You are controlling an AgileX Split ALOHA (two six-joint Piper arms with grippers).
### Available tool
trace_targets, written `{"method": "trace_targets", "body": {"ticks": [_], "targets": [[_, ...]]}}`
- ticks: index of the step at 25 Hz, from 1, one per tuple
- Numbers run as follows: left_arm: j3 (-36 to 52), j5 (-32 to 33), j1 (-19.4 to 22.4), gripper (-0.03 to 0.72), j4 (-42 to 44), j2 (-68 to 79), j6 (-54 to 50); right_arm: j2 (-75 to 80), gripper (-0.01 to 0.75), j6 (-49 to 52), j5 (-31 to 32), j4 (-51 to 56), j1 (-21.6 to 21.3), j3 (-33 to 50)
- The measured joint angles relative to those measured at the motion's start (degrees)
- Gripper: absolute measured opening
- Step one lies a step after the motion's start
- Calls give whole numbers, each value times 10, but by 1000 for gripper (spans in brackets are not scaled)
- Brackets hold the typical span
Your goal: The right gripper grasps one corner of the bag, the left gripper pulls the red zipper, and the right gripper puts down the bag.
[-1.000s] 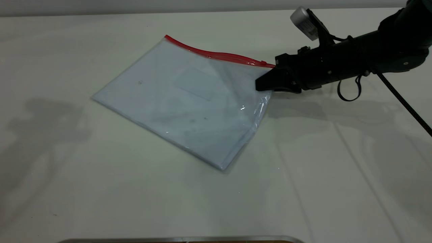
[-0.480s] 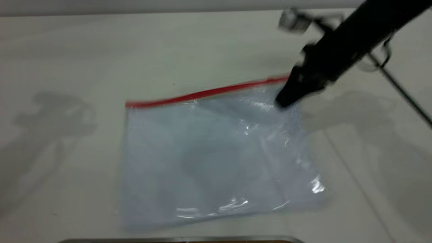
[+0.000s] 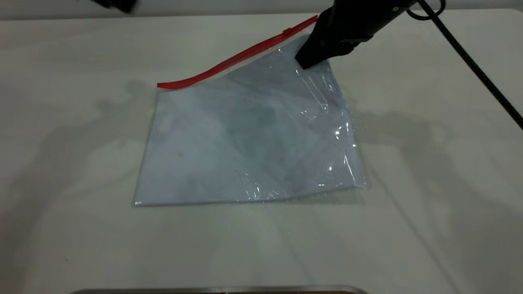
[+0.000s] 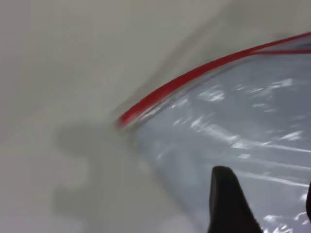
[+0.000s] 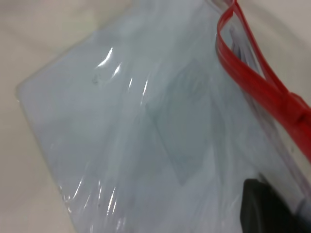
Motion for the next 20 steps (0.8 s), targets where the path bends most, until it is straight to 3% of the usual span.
{"method": "trace_targets", "body": {"ticks": [7, 14, 20], "targets": [[-136, 167, -17, 447, -168, 126, 214, 0, 33, -32, 18, 28, 17, 0], [-247, 273, -20, 447, -225, 218, 237, 0, 33, -71, 59, 63, 26, 0], [-266, 312, -43, 447, -225, 241, 237, 0, 33, -76, 59, 67, 26, 0]]}}
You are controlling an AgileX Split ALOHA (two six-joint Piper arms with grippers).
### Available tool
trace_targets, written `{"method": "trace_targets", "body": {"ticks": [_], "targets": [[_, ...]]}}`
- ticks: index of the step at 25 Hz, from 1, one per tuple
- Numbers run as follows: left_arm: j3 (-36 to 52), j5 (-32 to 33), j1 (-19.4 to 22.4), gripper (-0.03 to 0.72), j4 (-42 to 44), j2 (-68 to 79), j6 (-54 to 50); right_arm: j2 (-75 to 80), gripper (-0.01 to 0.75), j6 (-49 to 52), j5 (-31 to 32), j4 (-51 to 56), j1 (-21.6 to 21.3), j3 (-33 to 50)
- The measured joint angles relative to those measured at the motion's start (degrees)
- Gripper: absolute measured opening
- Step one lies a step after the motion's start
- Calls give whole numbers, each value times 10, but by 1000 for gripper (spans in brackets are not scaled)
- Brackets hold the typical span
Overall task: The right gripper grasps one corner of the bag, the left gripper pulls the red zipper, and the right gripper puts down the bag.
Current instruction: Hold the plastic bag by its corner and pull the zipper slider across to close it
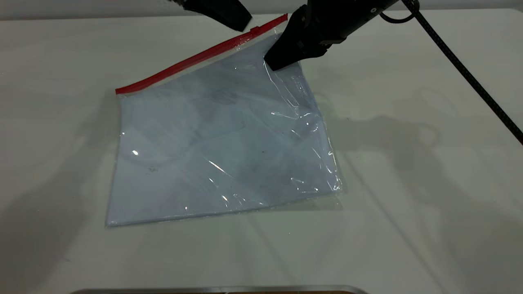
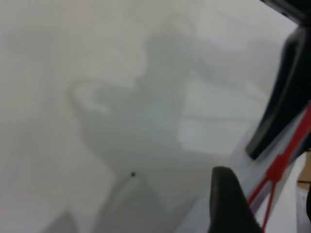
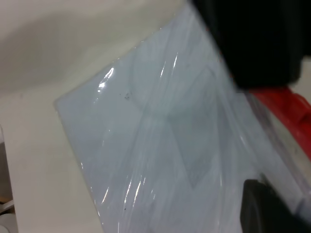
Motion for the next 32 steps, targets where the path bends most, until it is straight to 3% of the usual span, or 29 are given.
{"method": "trace_targets", "body": {"ticks": [7, 12, 28, 32], "targets": [[0, 1, -23, 447, -1, 0, 12, 0, 33, -2, 0, 8, 0, 0], [0, -10, -25, 404, -1, 2, 13, 0, 33, -2, 0, 9, 0, 0], [0, -25, -25, 68, -4, 5, 22, -3, 33, -4, 5, 22, -3, 1], [-2, -27, -25, 53, -15, 5, 33, -12, 33, -4, 8, 22, -11, 4]]}}
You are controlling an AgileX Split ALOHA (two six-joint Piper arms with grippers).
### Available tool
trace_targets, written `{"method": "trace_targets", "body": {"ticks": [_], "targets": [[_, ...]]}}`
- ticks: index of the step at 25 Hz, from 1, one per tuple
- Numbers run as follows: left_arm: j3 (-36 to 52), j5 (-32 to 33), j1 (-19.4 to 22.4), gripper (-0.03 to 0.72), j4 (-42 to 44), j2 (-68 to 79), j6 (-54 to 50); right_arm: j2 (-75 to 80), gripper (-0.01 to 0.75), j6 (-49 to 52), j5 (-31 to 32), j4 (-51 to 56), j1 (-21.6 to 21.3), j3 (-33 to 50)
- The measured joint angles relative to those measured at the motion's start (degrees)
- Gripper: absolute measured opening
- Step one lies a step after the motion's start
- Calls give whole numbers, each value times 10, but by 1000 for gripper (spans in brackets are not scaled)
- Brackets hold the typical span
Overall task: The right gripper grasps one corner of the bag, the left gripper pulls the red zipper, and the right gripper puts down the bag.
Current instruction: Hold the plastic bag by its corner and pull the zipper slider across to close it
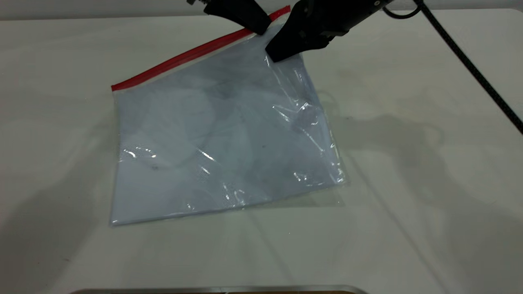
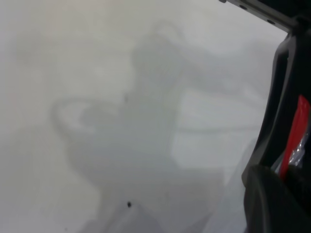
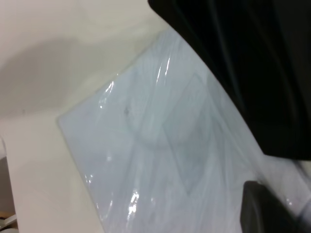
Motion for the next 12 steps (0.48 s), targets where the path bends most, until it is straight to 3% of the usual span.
{"method": "trace_targets", "body": {"ticks": [12], "targets": [[-4, 7, 21, 53, -29, 0, 10, -8, 33, -4, 80, 46, -57, 1]]}}
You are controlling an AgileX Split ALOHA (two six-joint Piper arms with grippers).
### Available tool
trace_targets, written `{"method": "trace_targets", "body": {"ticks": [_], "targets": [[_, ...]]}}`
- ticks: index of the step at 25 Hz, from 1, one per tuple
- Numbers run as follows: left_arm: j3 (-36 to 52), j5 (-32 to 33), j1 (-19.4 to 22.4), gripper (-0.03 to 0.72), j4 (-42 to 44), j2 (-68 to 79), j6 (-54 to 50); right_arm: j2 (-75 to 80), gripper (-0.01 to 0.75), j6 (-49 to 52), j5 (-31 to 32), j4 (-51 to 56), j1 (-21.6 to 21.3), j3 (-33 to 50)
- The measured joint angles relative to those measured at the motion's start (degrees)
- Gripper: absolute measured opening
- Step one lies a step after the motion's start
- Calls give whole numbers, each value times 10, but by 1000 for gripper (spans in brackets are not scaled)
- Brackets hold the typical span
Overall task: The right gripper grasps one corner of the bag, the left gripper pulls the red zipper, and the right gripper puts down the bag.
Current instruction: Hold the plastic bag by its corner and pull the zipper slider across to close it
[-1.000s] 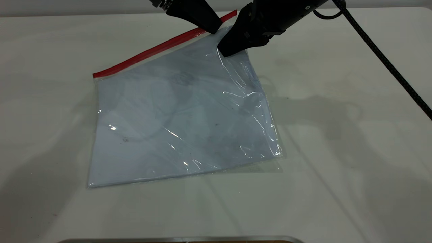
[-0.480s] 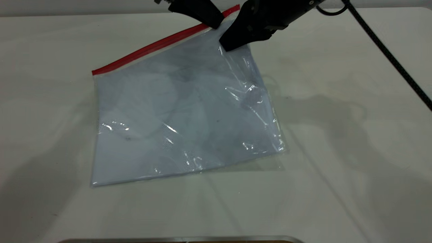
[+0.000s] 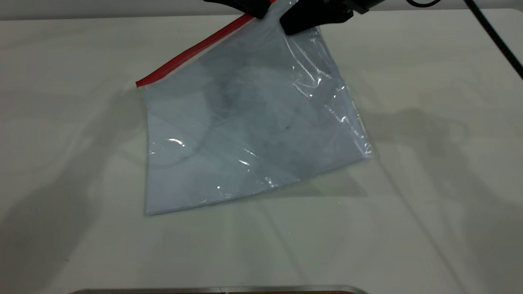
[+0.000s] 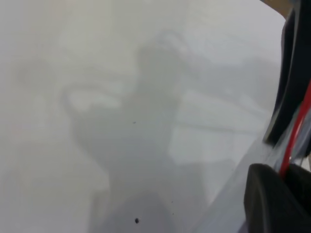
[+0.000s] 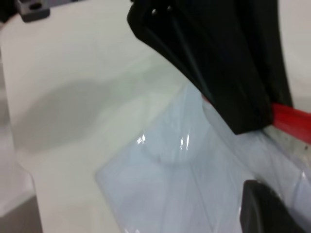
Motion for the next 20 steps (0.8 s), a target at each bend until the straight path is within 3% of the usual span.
{"method": "trace_targets", "body": {"ticks": [9, 20], "targets": [[0, 5, 32, 56, 56, 0, -5, 0, 33, -27, 18, 33, -7, 0], [0, -5, 89, 64, 178, 0, -81, 0, 33, -60, 26, 86, -14, 0]]}}
